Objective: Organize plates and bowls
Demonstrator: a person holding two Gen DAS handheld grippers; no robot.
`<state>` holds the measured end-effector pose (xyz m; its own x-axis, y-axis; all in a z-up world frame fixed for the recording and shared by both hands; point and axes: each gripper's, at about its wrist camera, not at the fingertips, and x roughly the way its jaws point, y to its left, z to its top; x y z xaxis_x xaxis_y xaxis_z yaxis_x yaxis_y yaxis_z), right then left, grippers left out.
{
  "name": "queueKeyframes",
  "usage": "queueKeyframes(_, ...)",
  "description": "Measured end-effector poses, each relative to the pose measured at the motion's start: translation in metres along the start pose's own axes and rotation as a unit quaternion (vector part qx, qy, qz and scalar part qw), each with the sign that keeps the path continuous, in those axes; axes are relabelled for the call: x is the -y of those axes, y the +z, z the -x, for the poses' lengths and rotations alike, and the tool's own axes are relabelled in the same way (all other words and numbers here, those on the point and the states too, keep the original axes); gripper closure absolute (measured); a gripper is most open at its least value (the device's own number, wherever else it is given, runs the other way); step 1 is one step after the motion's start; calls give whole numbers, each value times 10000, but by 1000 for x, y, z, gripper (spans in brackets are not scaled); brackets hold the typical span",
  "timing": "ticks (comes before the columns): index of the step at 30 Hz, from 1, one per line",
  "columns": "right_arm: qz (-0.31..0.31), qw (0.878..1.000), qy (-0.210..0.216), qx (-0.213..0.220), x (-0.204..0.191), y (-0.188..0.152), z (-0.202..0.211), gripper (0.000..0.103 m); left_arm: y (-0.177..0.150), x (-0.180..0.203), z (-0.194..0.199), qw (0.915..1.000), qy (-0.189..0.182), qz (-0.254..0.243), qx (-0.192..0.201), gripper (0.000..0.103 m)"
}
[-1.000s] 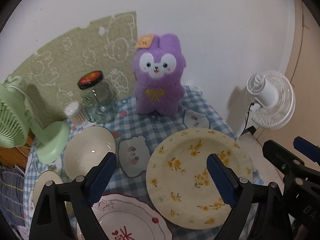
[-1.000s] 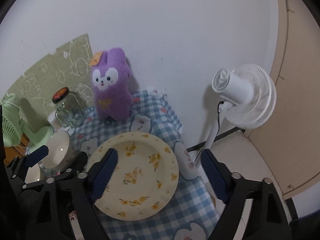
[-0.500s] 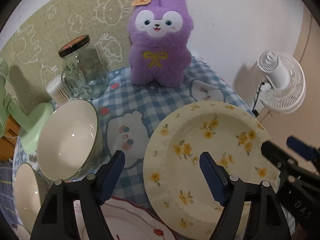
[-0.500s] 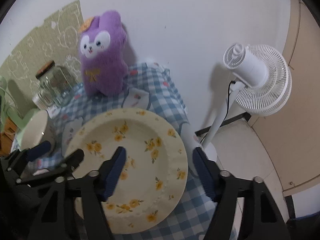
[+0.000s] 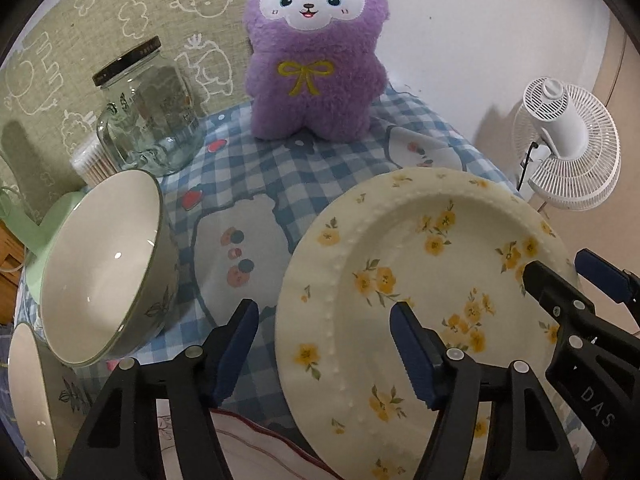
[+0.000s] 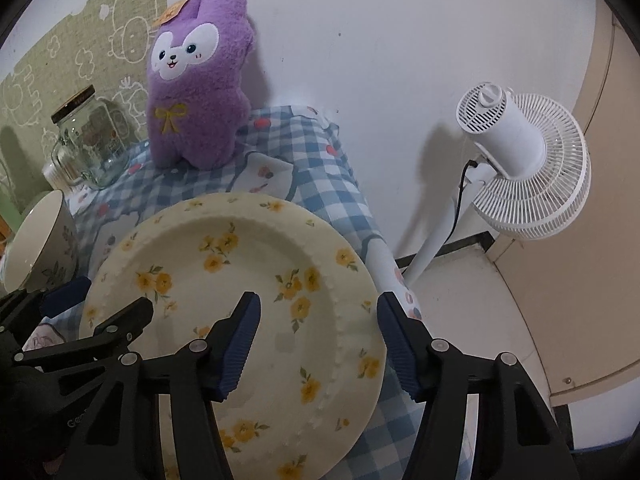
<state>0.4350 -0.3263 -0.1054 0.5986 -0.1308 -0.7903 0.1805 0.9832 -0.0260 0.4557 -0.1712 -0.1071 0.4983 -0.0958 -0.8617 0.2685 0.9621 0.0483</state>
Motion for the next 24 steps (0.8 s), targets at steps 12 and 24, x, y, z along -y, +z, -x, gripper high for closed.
queueKeyframes(12, -164, 9992, 5, -354, 6, -4, -16, 42, 0, 2, -9, 9999, -121, 9, -31, 35)
queueKeyframes(24, -114, 9988, -91, -463, 4, -4, -22, 45, 0, -1, -10, 9997, -229, 65, -55, 38)
